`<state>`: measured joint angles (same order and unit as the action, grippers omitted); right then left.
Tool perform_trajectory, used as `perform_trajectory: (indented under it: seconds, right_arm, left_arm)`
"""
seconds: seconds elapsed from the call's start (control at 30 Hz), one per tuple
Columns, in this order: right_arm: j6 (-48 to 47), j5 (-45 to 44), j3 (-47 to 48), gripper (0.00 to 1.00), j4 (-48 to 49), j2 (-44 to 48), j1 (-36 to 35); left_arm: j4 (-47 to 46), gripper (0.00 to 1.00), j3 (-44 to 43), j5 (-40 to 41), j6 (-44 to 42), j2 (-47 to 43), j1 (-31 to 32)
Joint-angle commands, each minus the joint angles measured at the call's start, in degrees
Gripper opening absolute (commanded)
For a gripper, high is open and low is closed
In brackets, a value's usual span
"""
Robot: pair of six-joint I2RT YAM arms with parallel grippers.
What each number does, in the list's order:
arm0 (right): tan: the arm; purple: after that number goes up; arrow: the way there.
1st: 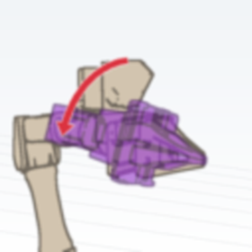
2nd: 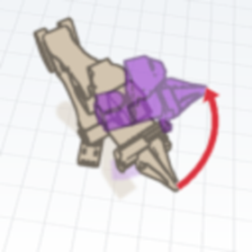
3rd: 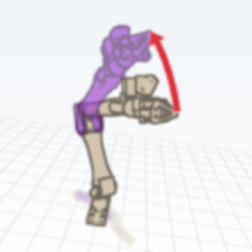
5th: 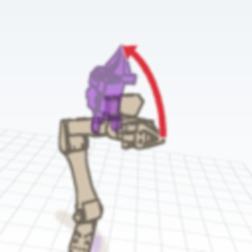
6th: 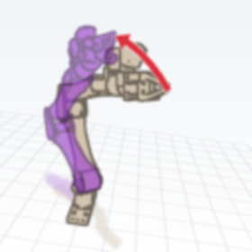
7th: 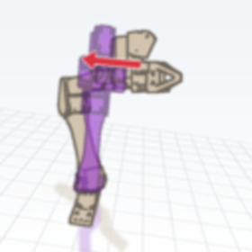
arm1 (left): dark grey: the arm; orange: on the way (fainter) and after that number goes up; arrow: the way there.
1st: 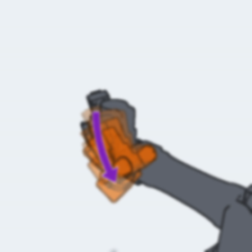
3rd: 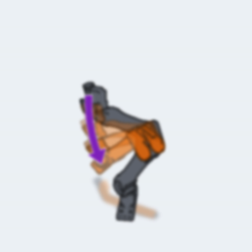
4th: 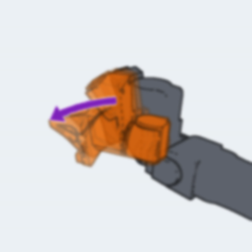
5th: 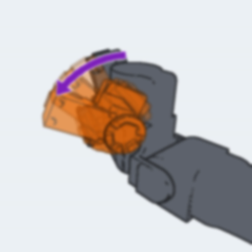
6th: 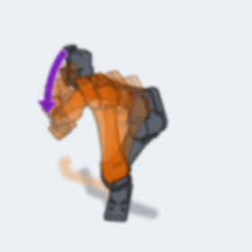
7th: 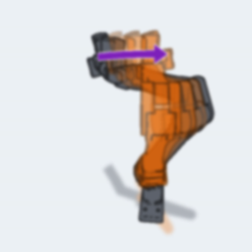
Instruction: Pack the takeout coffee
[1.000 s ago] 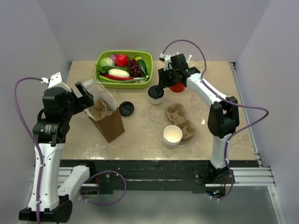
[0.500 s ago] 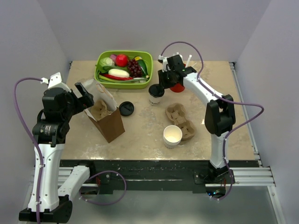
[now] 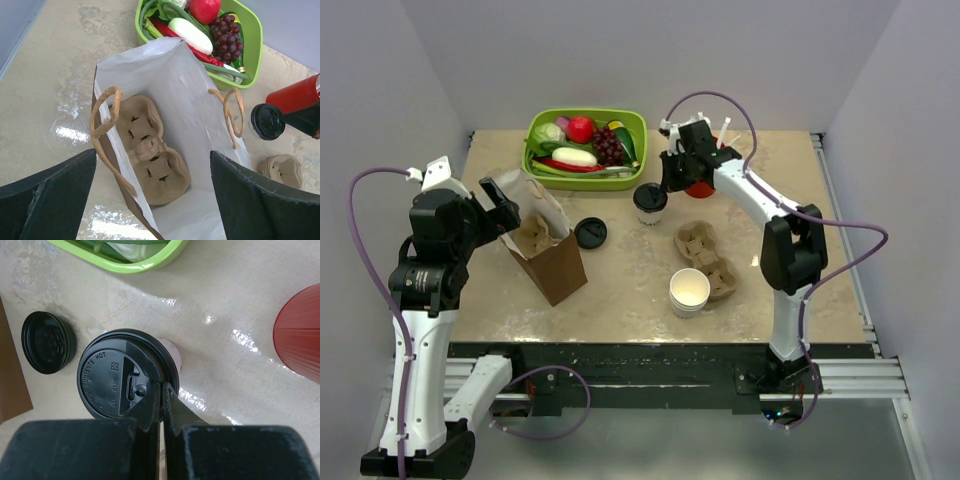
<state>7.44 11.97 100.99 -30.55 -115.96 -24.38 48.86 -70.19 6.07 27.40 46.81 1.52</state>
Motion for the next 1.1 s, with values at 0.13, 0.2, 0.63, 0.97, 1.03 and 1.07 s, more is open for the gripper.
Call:
perform_trajectory:
  seconds: [0.13,0.2,0.63,0.97,1.03,1.07]
  right_arm:
    - [1.0,0.3,-2.7,0.0,6.2,6.6,-0.5]
    - [1.0,0.0,-3.3,0.0,7.3,7.8,-0.8]
    - [0.0,-0.5,-4.1,0.0,9.8,17.9,-1.3]
    - [-0.8,5.9,10.1,0.0,6.8,21.6,-9.9]
    - [-1.0,11.2,12.8,0.0,5.5,20.8,-10.9]
    - [-1.3,12.5,14.4,0.0,4.9,20.9,-12.4]
  left_arm:
    - [-1.3,1.0,-1.5,0.4,-0.2,-0.4,-0.2]
    - [-1.2,1.0,-1.7,0.4,-0.2,-0.3,-0.2]
    - [1.1,1.0,-5.1,3.2,-0.4,-1.5,-0.2]
    - [4.1,1.0,-4.4,12.0,4.9,1.5,-0.2]
    - [4.0,0.99,-3.6,11.3,6.1,2.8,-0.2]
    - [3.4,0.99,-3.2,11.2,7.2,3.3,-0.2]
